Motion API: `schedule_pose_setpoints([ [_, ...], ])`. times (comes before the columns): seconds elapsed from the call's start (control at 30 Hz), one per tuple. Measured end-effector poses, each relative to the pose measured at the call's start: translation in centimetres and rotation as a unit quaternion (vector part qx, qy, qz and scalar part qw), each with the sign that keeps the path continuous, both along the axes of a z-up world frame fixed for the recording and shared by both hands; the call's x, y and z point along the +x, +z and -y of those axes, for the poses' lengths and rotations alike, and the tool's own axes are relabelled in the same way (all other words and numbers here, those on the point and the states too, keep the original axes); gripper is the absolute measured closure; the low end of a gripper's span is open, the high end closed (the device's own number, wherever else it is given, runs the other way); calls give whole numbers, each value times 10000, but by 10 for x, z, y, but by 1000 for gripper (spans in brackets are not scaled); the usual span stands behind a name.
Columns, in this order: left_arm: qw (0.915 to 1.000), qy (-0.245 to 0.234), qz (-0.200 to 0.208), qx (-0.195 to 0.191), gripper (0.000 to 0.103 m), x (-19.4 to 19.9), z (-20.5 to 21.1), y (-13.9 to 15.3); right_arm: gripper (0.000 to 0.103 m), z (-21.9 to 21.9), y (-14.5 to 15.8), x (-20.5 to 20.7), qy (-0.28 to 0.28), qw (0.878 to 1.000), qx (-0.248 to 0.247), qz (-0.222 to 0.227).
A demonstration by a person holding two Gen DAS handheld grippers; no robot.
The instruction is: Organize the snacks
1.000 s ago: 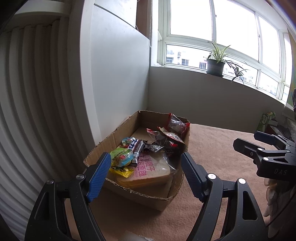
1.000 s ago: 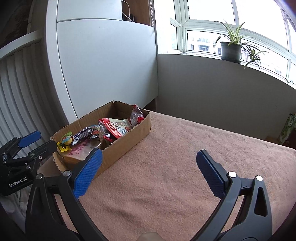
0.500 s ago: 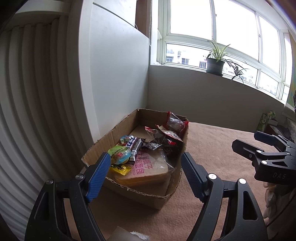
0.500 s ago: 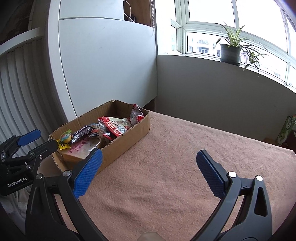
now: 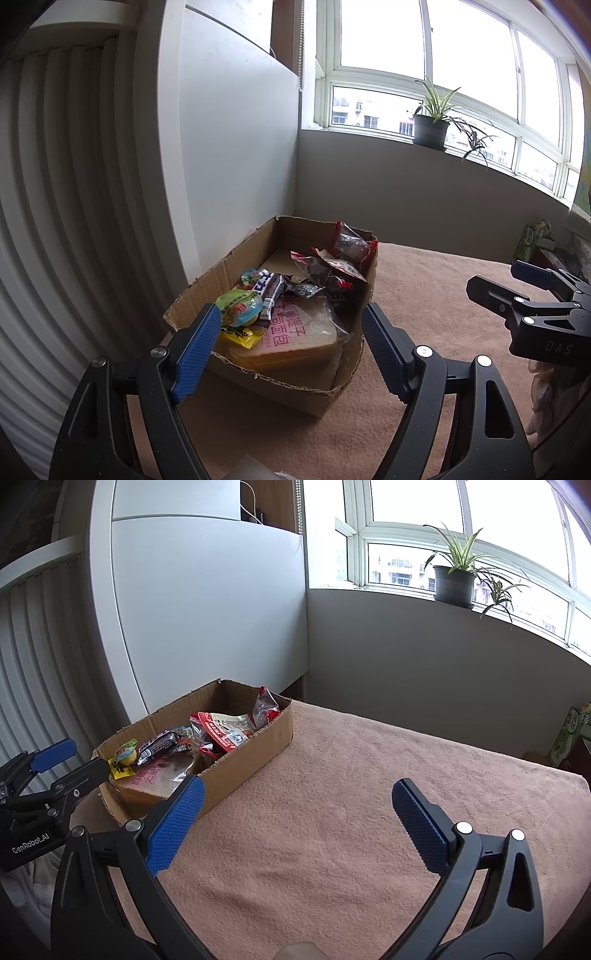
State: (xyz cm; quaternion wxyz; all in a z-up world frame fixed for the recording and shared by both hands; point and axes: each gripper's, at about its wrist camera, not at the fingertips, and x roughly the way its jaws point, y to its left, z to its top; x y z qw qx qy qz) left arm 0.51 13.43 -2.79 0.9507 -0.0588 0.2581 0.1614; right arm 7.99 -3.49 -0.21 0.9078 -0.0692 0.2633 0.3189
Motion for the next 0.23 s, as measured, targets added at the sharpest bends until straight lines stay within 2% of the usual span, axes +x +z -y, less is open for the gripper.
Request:
schedule_pose_setpoints([
  [0.23, 10000, -35, 29, 53, 24, -2, 3, 0, 0, -2, -1, -2, -49, 9999, -72, 54],
])
